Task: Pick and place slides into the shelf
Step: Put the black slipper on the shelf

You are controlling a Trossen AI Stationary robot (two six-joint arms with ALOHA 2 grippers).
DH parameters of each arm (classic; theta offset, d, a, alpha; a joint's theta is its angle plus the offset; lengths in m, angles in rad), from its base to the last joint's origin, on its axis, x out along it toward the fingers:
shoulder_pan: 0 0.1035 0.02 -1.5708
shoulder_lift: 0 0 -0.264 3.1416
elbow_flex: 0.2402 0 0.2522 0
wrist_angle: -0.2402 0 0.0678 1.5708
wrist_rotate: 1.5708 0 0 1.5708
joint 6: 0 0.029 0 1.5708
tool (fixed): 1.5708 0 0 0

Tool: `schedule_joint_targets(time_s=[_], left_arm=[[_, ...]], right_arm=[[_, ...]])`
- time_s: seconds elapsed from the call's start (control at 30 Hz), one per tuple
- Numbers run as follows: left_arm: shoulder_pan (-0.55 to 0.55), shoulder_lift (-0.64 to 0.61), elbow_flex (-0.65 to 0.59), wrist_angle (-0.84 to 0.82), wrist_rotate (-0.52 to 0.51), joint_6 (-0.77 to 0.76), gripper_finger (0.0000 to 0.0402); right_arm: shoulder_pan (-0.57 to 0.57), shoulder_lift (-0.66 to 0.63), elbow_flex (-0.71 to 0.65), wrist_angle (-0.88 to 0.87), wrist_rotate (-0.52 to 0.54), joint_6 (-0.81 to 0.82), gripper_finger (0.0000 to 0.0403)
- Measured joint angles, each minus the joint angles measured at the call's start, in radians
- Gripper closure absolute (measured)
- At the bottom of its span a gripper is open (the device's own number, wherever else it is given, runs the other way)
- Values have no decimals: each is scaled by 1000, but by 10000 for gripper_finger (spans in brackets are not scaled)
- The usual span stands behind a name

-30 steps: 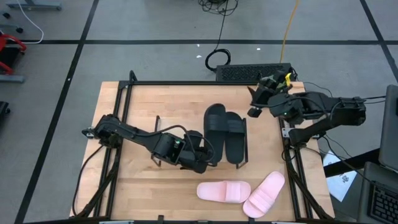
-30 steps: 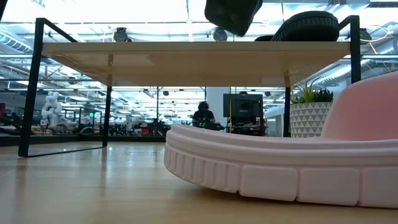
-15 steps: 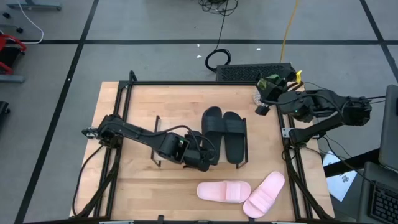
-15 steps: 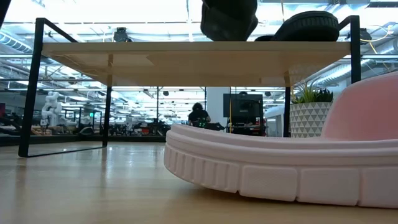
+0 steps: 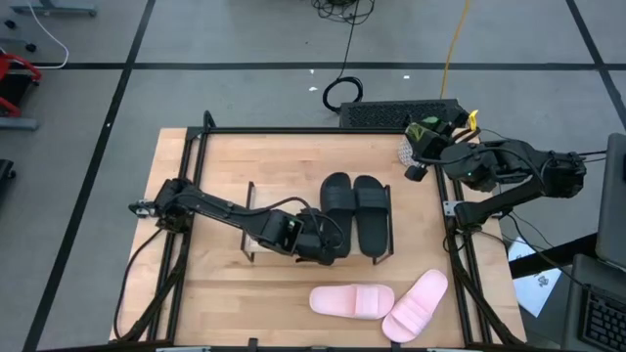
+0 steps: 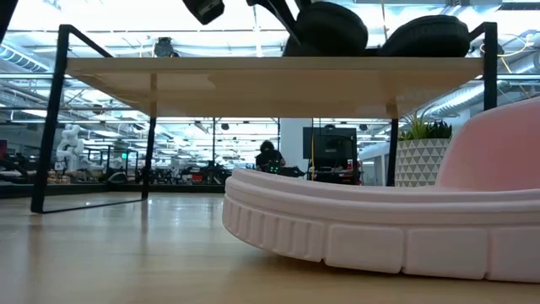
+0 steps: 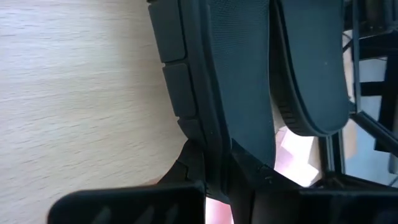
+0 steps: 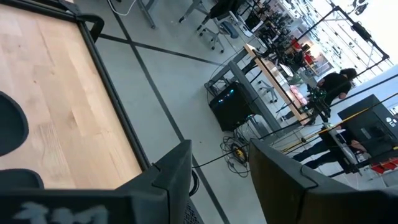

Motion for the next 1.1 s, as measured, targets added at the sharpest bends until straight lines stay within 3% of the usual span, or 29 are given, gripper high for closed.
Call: schedule_joint_targets(time_s=[0.9,1.1], left_arm=[[40,0,-4,45,62,112,378],[42,0,-4,43,60,113,351]], right_arm=[[0,0,0,1,-4,-5,255],[0,0,0,1,-4,-5,255]])
